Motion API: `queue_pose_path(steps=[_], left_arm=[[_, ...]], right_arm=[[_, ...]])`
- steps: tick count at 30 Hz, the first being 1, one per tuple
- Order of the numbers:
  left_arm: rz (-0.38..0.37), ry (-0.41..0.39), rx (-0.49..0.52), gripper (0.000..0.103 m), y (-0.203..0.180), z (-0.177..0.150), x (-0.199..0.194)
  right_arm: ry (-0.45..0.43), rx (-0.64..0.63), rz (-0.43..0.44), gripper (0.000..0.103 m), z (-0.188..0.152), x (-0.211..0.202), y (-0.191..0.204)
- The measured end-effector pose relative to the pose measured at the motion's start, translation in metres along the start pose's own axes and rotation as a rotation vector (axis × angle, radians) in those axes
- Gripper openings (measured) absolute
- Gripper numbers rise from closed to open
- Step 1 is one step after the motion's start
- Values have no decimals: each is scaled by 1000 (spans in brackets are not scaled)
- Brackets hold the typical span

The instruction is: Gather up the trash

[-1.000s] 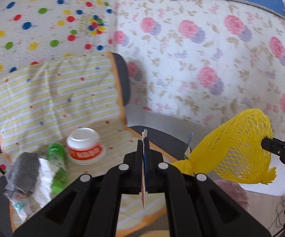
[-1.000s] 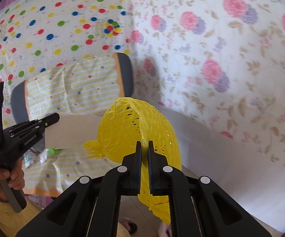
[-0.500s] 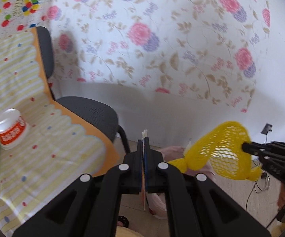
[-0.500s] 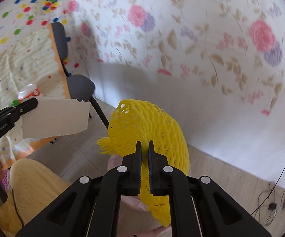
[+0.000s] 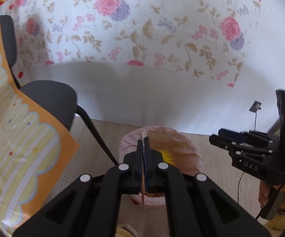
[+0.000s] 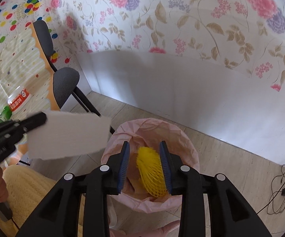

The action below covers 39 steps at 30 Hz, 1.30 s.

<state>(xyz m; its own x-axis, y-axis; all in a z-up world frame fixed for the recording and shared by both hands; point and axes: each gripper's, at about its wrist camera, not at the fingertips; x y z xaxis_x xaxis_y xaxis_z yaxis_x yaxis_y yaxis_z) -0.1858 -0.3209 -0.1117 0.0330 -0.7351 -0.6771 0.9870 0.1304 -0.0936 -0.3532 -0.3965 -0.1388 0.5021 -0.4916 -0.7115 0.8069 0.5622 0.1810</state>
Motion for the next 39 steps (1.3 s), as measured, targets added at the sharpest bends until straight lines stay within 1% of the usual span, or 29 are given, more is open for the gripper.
queue_pose_path(steps=[5, 6, 7, 8, 9, 10, 12, 15, 17, 19, 22, 26, 29, 31, 33, 35, 39], left_arm=[[-51, 75, 44, 0, -19, 3, 30], [-55, 95, 50, 8, -22, 3, 36], [-65, 114, 55, 27, -25, 2, 42], [-74, 123, 59, 39, -27, 2, 47], [-72, 124, 63, 58, -29, 2, 50], [-69, 117, 69, 61, -30, 2, 50], [-55, 115, 69, 61, -28, 2, 50], [-10, 85, 34, 61, -16, 5, 40], [38, 55, -6, 61, 0, 7, 26], [101, 19, -45, 61, 22, 7, 7], [182, -36, -112, 61, 57, 1, -29], [287, -98, -210, 61, 104, -13, -76], [388, -142, -276, 61, 140, -31, -115], [441, -168, -317, 61, 160, -43, -137], [496, -196, -387, 61, 186, -59, -163], [540, -210, -440, 61, 205, -68, -181], [655, -222, -527, 61, 244, -86, -214]], right_arm=[[-27, 12, -7, 35, 3, -7, -7], [-30, 14, -6, 35, 4, -8, -9], [-34, 15, -8, 35, 4, -9, -10], [-41, 14, -12, 35, 5, -11, -11], [-46, 11, -15, 35, 5, -12, -11], [-50, 6, -21, 35, 5, -13, -11], [-54, 1, -22, 35, 6, -14, -12], [-53, 0, -2, 35, 10, -14, -9], [-56, -14, 18, 35, 15, -14, 1], [-65, -36, 59, 35, 22, -15, 15], [-95, -105, 126, 35, 32, -21, 52], [-125, -214, 233, 35, 40, -28, 116], [-137, -300, 320, 35, 41, -32, 171], [-152, -358, 367, 36, 39, -37, 202], [-164, -412, 414, 39, 38, -41, 232], [-183, -471, 458, 42, 38, -45, 262], [-216, -537, 514, 44, 45, -42, 306]])
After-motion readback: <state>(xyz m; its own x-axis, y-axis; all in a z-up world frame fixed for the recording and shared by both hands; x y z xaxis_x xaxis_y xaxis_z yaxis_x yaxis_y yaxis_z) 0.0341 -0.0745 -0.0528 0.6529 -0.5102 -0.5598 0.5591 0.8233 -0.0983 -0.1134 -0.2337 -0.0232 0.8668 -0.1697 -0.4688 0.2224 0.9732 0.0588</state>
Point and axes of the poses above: each gripper's, at about its wrist camera, not at the fingertips, and x roughly the way its jaws point, y to its left, z to its top, and after that the axes turned 4 degrees about -y, right-handed
